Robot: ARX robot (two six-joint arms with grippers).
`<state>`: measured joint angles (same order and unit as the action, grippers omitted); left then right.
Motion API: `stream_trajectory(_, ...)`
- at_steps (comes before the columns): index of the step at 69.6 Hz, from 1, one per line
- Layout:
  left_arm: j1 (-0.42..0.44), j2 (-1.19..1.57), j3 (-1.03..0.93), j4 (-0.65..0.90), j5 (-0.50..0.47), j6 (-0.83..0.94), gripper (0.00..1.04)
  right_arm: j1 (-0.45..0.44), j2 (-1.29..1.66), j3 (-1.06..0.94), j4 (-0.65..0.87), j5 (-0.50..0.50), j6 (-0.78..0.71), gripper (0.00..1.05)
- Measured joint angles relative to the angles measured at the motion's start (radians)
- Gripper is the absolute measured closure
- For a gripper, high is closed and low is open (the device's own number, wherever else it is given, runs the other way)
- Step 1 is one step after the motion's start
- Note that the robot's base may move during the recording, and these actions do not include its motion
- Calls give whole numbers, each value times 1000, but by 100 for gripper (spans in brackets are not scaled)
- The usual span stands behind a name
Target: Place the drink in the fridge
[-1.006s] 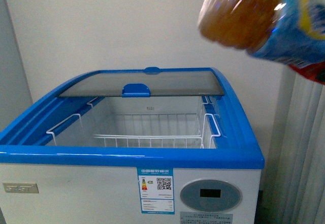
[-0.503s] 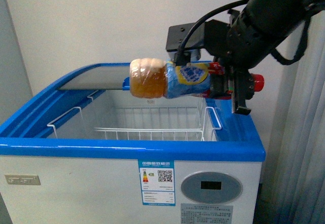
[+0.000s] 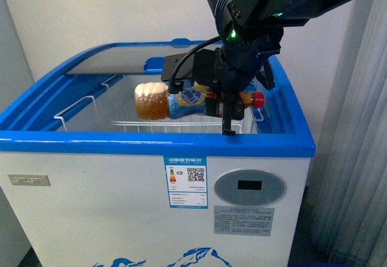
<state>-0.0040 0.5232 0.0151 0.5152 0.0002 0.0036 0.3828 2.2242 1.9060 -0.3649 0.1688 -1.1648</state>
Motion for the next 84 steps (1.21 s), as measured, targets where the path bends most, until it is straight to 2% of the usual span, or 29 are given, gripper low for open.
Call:
stream_trajectory(16,0,-114,0,-108,0,0,102,3,38,21,25,18,16,62)
stream_trajectory(29,0,-193,0,-185,0,0,102,6,26,-1,58,-10,41,30)
stream_trajectory(31,0,-209,0,-200,0,0,102,8,11,-22,74,-22,53,22)
stream_trajectory(38,0,-245,0,-236,0,0,102,9,-53,-69,106,-38,90,7)
stream_trajectory(50,0,-299,0,-290,0,0,102,-11,-253,-220,202,-42,214,8)
stream_trajectory(57,0,-324,0,-315,0,0,102,-37,-431,-386,233,-34,365,8)
stream_trajectory(65,0,-375,0,-373,0,0,102,-72,-674,-611,184,-23,596,8)
stream_trajectory(70,0,-470,0,-492,0,-1,102,-96,-870,-769,87,-19,772,8)
stream_trajectory(84,0,-517,0,-512,0,-1,102,-121,-1364,-1036,-229,-12,1164,8)
